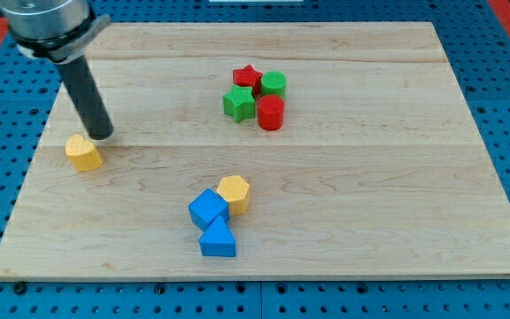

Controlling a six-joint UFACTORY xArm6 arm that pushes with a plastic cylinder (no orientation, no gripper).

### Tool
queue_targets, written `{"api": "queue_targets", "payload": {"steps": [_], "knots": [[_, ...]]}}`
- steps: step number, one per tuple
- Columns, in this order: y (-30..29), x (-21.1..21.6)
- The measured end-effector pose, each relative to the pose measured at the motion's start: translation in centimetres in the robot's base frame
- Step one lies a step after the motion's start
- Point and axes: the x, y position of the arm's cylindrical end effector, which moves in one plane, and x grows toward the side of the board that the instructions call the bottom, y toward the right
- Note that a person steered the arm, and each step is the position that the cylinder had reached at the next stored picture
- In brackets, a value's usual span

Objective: Place the yellow heart at the top left of the blue cube

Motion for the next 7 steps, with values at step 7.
{"api": "queue_targets", "payload": {"steps": [7], "knots": [[1.3, 7.1]]}}
